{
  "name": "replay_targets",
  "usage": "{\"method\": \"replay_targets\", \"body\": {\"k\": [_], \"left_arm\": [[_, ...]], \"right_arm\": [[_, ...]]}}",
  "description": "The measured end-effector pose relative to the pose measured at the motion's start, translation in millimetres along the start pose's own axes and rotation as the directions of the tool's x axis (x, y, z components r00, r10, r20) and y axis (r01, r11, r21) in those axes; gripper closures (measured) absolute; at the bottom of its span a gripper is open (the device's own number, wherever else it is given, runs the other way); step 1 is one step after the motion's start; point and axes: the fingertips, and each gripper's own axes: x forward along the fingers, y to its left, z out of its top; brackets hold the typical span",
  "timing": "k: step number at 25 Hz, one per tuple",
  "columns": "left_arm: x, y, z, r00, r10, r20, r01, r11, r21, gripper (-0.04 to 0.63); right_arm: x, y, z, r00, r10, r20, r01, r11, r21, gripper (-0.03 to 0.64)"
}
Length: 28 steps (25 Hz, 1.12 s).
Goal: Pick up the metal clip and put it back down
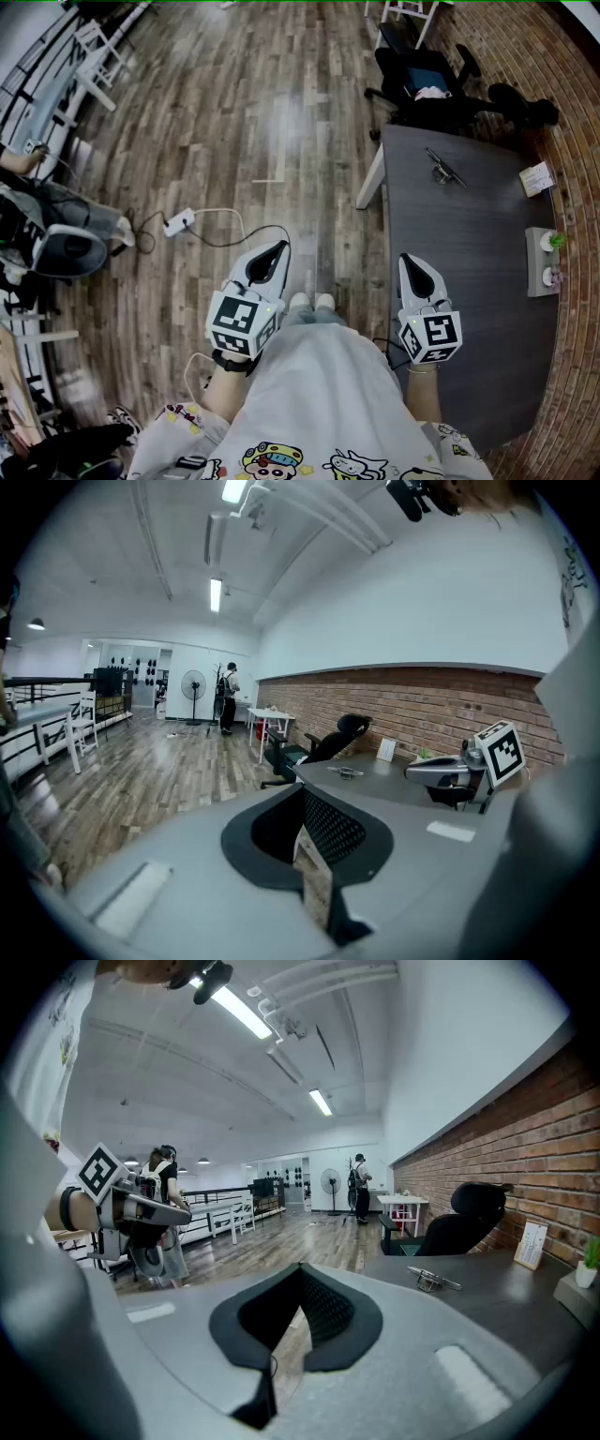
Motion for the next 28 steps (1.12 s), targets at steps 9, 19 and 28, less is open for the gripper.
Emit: {"method": "replay_targets", "body": {"k": [9, 19, 28], "left_arm": [[3, 16, 4, 1.0, 0.02, 0.007, -0.02, 1.0, 0.002, 0.591], [5, 13, 10, 0.998, 0.037, 0.042, -0.036, 0.999, -0.013, 0.459], [48, 29, 15, 0.999, -0.01, 0.03, 0.01, 1.0, -0.017, 0.403]], "right_arm": [[14, 2, 5, 1.0, 0.001, 0.014, -0.001, 1.0, 0.023, 0.615], [19, 1, 15, 0.996, 0.067, 0.062, -0.07, 0.996, 0.054, 0.467], [53, -15, 16, 0.995, 0.09, 0.047, -0.093, 0.992, 0.081, 0.397]]}}
